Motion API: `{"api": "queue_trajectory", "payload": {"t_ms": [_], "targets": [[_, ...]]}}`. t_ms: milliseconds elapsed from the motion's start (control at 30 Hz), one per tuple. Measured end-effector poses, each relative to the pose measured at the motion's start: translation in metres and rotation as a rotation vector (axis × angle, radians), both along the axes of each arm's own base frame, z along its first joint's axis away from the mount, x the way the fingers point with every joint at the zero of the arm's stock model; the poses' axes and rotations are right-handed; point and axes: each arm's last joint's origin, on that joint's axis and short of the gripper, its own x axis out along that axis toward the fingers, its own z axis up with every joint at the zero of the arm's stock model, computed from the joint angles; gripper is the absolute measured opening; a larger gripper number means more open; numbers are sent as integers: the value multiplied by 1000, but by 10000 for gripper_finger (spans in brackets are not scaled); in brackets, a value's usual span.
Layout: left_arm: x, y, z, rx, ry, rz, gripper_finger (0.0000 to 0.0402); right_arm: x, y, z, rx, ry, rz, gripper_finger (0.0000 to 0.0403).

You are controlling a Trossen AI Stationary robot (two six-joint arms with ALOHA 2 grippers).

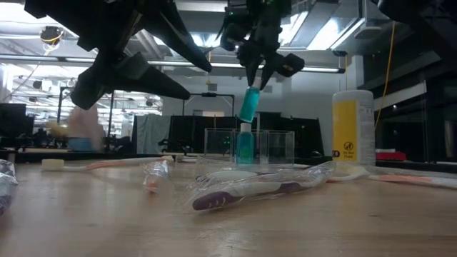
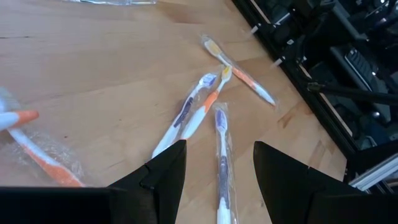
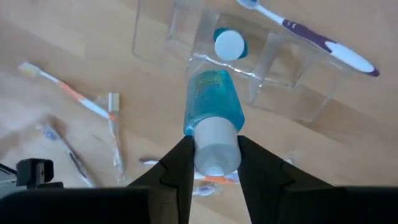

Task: Pick & Place toothbrushing station
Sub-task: Put the blue mouthwash into the middle section of the transparent organizer

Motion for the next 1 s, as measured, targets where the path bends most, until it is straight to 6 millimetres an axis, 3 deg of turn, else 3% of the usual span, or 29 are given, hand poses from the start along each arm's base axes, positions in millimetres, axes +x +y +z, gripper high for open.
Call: {"api": "queue_trajectory", "payload": {"t_ms": [167, 1000], "targets": [[0, 0, 0, -1, -1, 1, 182, -1, -3, 0, -4, 5, -5, 109], [0, 0, 0, -15, -13, 12, 182, -4, -15, -48, 41, 87, -77, 109]]}}
